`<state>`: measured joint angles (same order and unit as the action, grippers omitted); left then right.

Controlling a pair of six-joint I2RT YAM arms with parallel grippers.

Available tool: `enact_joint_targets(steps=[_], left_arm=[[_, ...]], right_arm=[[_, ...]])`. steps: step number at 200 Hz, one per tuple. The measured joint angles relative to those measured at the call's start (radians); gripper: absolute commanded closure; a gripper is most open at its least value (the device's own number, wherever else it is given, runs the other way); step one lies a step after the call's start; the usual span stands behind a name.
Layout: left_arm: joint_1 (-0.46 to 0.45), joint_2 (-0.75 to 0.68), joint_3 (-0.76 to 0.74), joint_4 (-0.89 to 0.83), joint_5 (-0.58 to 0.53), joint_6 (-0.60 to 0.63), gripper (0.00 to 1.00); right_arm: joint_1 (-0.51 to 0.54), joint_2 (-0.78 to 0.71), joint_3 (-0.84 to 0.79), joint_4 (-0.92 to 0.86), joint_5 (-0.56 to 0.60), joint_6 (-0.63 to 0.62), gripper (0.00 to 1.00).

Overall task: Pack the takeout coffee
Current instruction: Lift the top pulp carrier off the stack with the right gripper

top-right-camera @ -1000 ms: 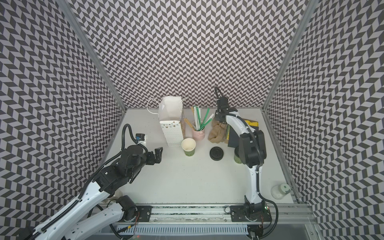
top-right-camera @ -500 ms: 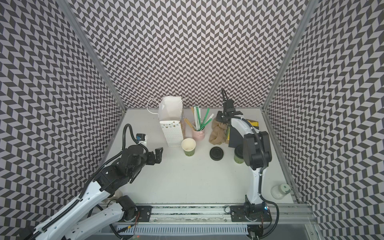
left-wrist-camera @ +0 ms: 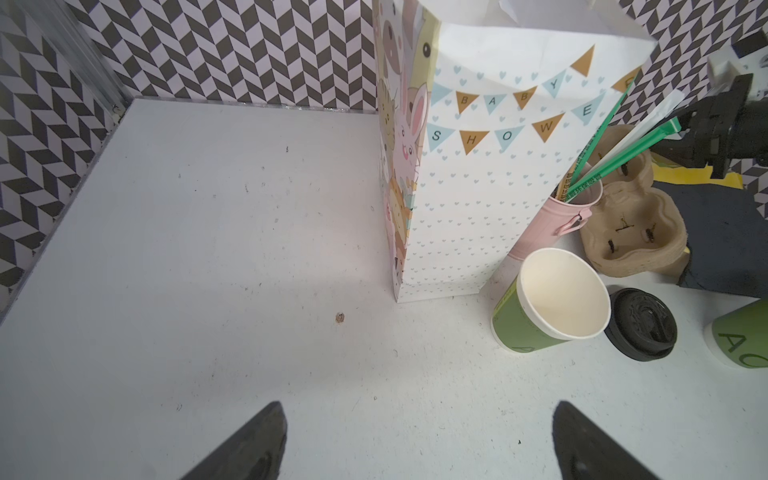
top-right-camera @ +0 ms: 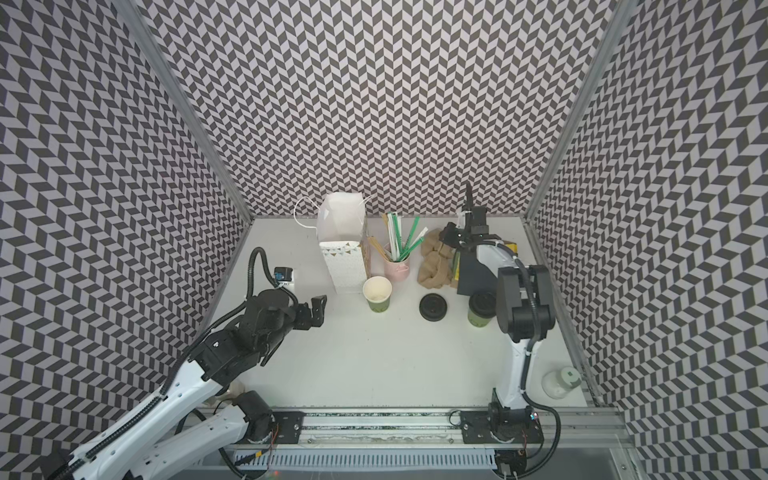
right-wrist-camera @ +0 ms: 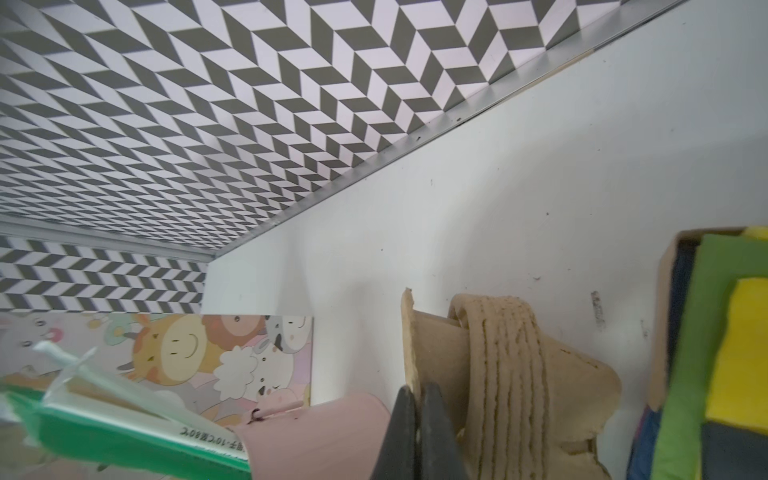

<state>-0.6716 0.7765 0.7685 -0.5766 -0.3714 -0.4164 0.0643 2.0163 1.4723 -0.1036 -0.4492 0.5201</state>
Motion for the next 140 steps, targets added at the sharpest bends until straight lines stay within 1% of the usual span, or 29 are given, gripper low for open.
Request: enact_joint_targets(steps=[30,62,76,114,140], left_arm=[[0.000,0.006,0.000,0.000,0.000,0.000,0.00],[0.000,0.006,0.000,0.000,0.000,0.000,0.00],[0.000,0.008,0.000,0.000,0.000,0.000,0.00],[0.005,0.011,0.000,0.000,0.000,0.000,0.00],[0.005,0.014,0.000,0.000,0.000,0.000,0.00]], right_arm=[[-0.024,0.000,-0.043,0.098,-0.107,0.061,1.00],[-0.056,0.000,-0.109,0.272,-0.229,0.165,1.00],[-0.064,0.002,-0.127,0.319,-0.267,0.196,1.00],[-0.078,0.004,-0.128,0.400,-0.325,0.245,1.00],[-0.087,0.002,-0.136,0.439,-0.342,0.270,1.00]])
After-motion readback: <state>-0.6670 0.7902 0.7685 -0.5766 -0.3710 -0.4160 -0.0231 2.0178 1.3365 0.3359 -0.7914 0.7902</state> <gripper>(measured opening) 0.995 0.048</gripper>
